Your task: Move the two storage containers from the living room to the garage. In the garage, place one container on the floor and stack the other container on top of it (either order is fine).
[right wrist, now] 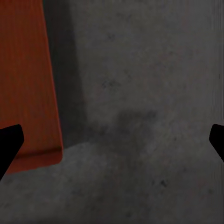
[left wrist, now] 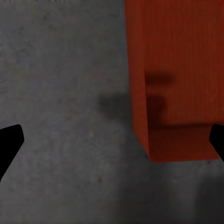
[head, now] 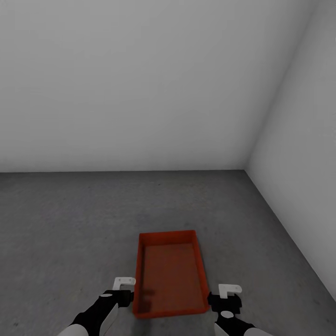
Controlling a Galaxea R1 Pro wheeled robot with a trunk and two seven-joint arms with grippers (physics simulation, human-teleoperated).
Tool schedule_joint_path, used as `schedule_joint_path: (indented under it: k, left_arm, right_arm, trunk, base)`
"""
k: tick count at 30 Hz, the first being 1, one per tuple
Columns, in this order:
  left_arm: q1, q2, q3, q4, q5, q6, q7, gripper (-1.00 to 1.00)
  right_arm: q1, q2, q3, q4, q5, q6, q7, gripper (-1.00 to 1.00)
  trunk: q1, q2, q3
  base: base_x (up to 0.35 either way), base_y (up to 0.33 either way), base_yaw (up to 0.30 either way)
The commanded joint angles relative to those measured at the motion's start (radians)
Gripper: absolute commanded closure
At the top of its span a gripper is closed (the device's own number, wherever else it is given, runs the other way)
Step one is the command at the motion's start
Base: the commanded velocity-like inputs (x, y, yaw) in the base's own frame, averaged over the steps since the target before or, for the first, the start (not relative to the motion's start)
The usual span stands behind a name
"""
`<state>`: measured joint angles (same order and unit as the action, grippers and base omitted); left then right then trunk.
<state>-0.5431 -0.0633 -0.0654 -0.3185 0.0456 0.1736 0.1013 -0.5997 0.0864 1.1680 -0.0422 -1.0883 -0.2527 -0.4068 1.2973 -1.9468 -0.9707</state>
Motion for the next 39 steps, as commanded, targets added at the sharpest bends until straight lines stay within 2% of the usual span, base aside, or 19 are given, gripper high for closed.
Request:
schedule_joint_path:
  k: [1,22,39]
  left_arm:
    - [0.000,0.000,-0.007,-0.002,0.005,0.006,0.006,-1.00]
    - [0.000,0.001,-0.005,-0.004,0.005,0.012,0.005,-1.00]
    - [0.000,0.000,-0.005,-0.004,0.005,0.012,0.004,-1.00]
  right_arm:
    - [0.000,0.000,0.008,-0.001,-0.010,-0.003,-0.004,-1.00]
    - [0.000,-0.002,0.007,-0.001,-0.010,0.010,-0.001,-1.00]
    - [0.000,-0.003,0.007,-0.001,-0.010,0.010,-0.001,-1.00]
  trunk:
    - [0.000,0.000,0.001]
    - [0.000,0.000,0.023]
    - [-0.065,0.119,0.086]
  base:
    - [0.000,0.000,0.000]
    - [0.000,0.000,0.000]
    - [0.000,0.000,0.000]
